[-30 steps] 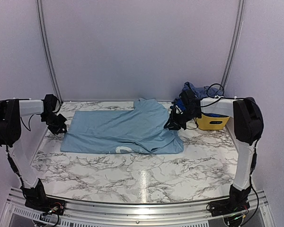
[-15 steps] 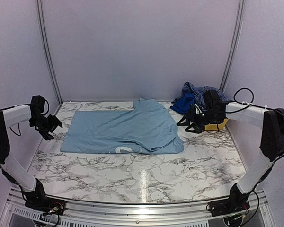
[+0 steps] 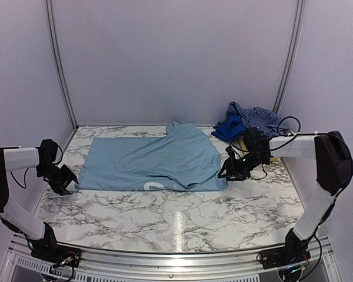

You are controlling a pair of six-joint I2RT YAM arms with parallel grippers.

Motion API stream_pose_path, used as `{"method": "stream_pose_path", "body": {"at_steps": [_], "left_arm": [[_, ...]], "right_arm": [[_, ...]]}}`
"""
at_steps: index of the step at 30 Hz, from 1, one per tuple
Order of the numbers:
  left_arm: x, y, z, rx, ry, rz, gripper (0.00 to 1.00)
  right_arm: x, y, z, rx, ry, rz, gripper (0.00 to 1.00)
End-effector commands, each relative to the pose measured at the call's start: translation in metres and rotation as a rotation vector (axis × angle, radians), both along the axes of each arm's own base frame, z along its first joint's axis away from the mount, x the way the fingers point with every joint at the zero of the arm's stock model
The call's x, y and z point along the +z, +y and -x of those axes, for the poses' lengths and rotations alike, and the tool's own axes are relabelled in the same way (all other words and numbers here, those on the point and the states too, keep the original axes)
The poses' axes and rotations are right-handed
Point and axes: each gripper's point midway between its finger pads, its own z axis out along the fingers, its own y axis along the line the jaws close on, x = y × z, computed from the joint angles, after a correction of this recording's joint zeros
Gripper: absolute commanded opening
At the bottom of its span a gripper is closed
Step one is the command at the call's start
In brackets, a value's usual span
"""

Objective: Fold and stack the mixed laundry pile
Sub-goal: Fold the flattened T-shirt at the center of the board.

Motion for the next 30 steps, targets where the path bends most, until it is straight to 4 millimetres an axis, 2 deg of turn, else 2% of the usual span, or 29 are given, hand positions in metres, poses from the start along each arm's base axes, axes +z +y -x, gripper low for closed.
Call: {"method": "stream_pose_path", "body": {"at_steps": [1,4,15,18,22,25,28,29,30], "left_arm": [[-0.004,-0.003,0.004,0.013,0.007,0.024,0.54],[-0.008,-0.003,0.004,0.010,0.003,0.022,0.52],[-0.023,-0.003,-0.001,-0.011,0.019,0.026,0.48],[-0.027,-0.003,-0.002,-0.015,0.027,0.028,0.41],[-0.029,-0.001,-0.005,-0.016,0.032,0.015,0.28],[-0.031,0.003,-0.007,-0.012,0.036,-0.006,0.18],[-0.031,0.006,-0.006,-0.003,0.042,-0.015,0.00],[-0.031,0.005,-0.004,0.000,0.041,-0.013,0.00],[-0.030,0.005,-0.001,0.007,0.045,-0.010,0.00]], "right_arm": [[-0.005,0.017,-0.005,0.110,-0.063,0.061,0.48],[-0.010,0.021,-0.004,0.122,-0.055,0.066,0.48],[-0.030,0.012,0.005,0.113,-0.011,0.121,0.42],[-0.039,0.004,0.009,0.101,0.006,0.161,0.39],[-0.052,-0.004,0.014,0.094,0.039,0.208,0.30],[-0.056,-0.008,0.014,0.091,0.051,0.226,0.20],[-0.058,-0.012,0.015,0.086,0.064,0.243,0.10],[-0.058,-0.013,0.016,0.085,0.067,0.246,0.03],[-0.058,-0.015,0.018,0.082,0.072,0.251,0.00]]}}
